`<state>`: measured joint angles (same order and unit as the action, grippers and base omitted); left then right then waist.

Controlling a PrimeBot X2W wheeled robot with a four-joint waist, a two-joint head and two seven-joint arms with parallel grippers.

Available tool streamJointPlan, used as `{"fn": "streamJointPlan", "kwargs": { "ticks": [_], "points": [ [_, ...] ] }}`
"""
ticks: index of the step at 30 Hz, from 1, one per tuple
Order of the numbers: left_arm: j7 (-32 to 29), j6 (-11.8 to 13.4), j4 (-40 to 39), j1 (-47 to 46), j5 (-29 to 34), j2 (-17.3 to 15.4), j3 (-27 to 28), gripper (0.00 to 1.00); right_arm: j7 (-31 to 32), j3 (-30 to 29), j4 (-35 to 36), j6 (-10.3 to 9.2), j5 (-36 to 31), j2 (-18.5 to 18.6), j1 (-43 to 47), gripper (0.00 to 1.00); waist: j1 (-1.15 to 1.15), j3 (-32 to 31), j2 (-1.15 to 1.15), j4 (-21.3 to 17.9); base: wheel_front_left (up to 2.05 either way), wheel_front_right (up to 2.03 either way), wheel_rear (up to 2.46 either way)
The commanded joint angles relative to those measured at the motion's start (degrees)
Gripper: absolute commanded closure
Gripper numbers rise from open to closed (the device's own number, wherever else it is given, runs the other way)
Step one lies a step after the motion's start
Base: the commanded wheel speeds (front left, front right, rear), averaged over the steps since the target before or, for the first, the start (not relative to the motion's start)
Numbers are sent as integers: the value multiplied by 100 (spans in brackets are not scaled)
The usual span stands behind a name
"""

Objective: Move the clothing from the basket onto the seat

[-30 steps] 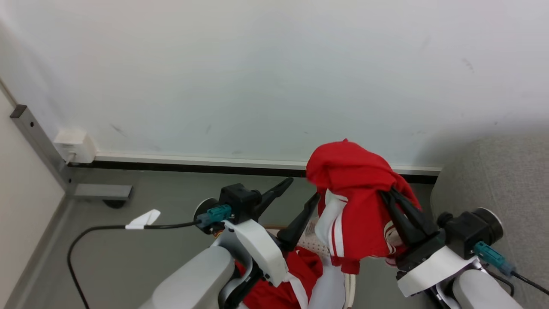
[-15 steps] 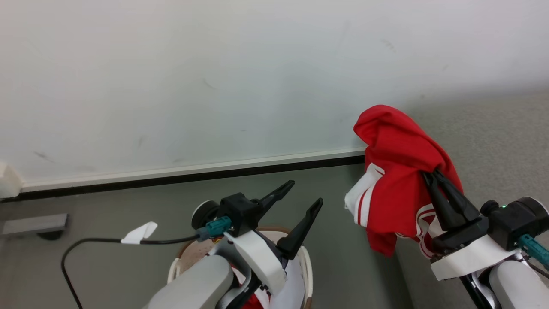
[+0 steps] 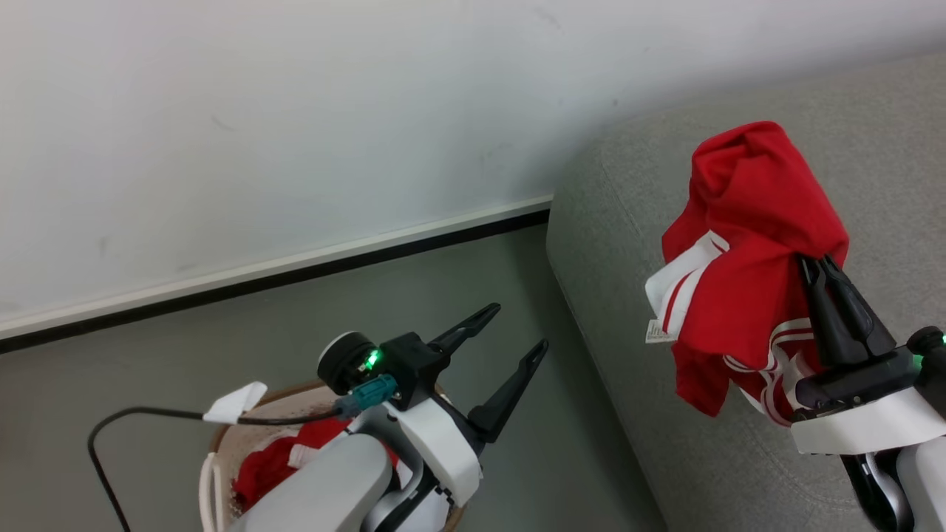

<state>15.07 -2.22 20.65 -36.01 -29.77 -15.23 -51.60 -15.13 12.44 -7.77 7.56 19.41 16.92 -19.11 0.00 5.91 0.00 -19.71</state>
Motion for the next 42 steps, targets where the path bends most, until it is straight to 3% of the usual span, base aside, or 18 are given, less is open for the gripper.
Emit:
{"fn": "streamJointPlan", "kwargs": {
  "ticks": [1,7,15,20,28,37,41,42],
  "points": [
    [11,-13,1,-50,66,-45,36,0,-3,-96,63,-14,-57,-12,30,100,0,221,0,-171,0,0,0],
    [12,-87,-57,-279,211,-47,50,0,-3,-415,175,-14,27,52,-269,100,0,724,0,-136,0,0,0],
    [-160,-175,-220,-792,318,-167,39,0,-2,-1332,94,-14,194,403,-953,100,0,1763,0,265,0,0,0],
    [-277,-169,-391,-1114,429,-281,70,0,0,-1809,-328,-14,476,806,-1517,100,0,2420,0,549,0,0,0],
    [-334,-121,-552,-1321,481,-400,131,0,-2,-2339,-1189,-14,726,1277,-1994,100,0,2974,0,864,0,0,0],
    [-320,-43,-694,-1427,472,-499,202,0,46,-2073,-2722,-14,796,1823,-2496,100,0,3296,0,1074,0,0,0],
    [-303,-34,-678,-1412,416,-511,208,0,582,-1642,-3436,-14,1035,2026,-2755,100,0,3283,0,1113,0,0,0],
    [-291,-31,-662,-1402,397,-507,211,0,757,-1480,-3548,-14,1098,2060,-2785,88,0,3262,0,1121,0,0,0]
  ]
}}
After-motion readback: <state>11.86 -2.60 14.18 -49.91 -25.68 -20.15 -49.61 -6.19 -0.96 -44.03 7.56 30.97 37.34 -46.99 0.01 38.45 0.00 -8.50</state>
